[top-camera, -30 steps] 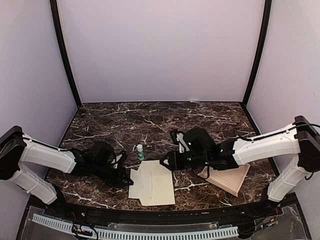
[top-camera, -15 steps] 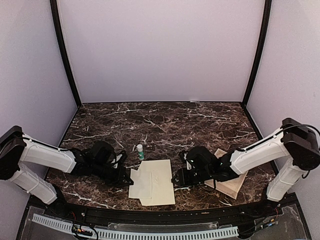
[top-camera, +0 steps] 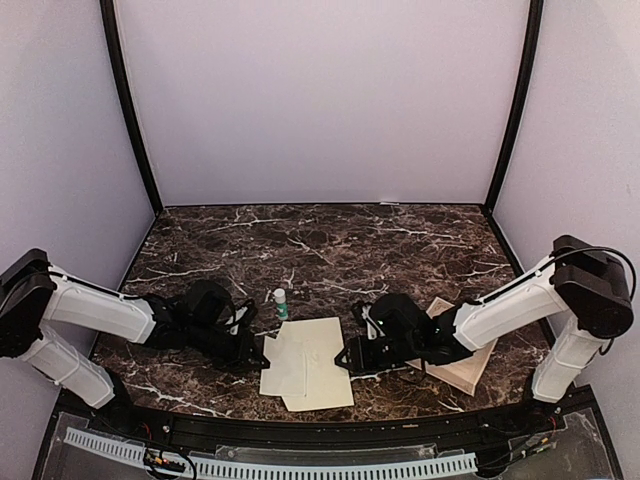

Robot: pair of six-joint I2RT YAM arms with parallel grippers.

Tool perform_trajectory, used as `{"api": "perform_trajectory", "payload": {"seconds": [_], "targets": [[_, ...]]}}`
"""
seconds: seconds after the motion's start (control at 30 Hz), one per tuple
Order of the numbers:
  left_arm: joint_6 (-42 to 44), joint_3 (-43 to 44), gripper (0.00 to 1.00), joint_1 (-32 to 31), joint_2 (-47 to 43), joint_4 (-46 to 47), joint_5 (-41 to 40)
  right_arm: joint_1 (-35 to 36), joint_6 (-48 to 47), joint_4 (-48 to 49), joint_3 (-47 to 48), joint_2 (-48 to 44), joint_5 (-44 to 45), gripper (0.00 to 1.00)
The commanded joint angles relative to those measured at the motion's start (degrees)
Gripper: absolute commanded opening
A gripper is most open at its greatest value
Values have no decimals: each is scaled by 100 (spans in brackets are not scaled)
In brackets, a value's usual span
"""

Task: Place the letter into the envelope and seal it
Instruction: Place the letter in the envelope.

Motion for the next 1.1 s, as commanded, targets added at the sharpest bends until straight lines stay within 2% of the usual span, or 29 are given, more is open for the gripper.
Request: {"api": "perform_trajectory", "payload": {"seconds": [0.0, 0.63, 1.07], "targets": [[62, 105, 0, 10, 101, 43, 135, 73, 109, 22, 70, 158, -97, 36], [-277, 24, 0, -3, 227, 689, 147, 157, 247, 97, 193, 348, -286, 31], [-354, -98, 0, -63, 242, 811, 112, 142, 839, 816, -244, 144, -422, 26]]}}
